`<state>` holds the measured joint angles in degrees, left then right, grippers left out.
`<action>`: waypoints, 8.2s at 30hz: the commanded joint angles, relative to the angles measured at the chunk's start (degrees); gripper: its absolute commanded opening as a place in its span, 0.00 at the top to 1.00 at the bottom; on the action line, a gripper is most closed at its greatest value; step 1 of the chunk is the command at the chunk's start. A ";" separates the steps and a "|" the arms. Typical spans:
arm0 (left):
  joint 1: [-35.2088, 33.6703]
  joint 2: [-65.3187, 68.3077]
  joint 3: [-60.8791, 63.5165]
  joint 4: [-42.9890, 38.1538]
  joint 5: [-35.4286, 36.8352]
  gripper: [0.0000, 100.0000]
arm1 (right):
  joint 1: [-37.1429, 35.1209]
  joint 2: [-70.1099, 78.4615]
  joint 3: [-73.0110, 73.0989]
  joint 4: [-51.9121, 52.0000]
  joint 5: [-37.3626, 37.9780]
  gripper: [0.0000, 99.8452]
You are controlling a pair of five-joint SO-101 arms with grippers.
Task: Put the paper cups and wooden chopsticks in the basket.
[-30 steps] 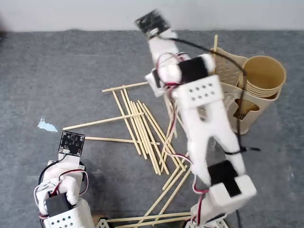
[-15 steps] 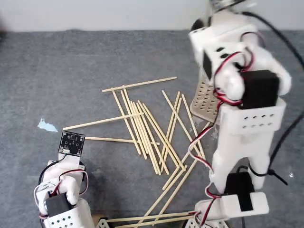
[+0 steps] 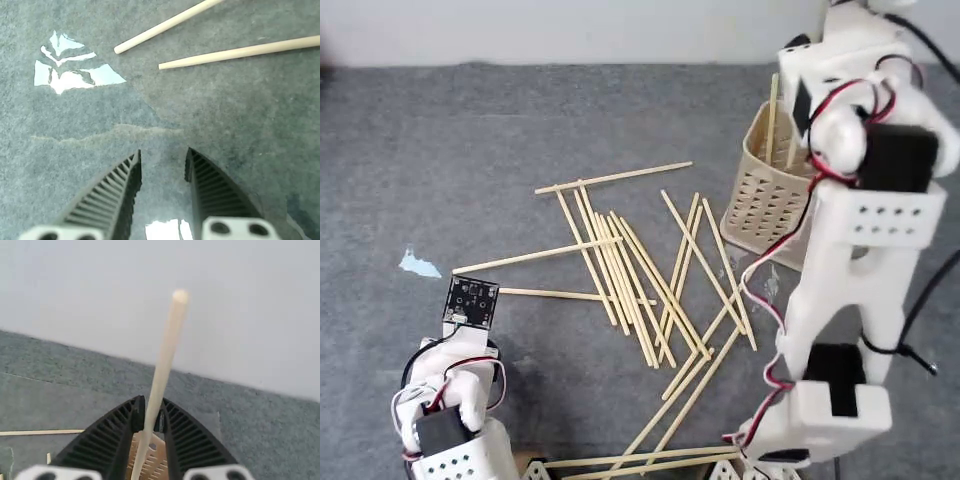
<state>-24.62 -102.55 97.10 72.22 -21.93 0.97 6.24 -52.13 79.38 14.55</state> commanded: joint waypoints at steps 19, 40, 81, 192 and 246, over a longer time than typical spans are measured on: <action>0.26 -0.44 -0.66 0.35 0.35 0.86 | -12.79 -1.45 -2.55 18.15 0.00 0.90; 0.26 -0.44 -0.66 0.35 0.35 0.86 | -29.67 36.62 -2.81 23.34 -5.89 0.81; 0.26 -0.44 -0.66 0.35 0.35 0.86 | -28.09 38.64 -2.90 19.82 -1.85 0.99; 0.26 -0.44 -0.66 0.35 0.35 0.86 | -2.95 -44.97 58.90 -44.53 -8.09 0.99; 0.26 -0.44 -0.66 0.35 0.35 0.86 | -30.64 8.92 42.20 -10.07 -14.07 0.82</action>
<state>-24.62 -102.55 97.10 72.22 -21.93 -29.10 11.08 -3.34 68.57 0.66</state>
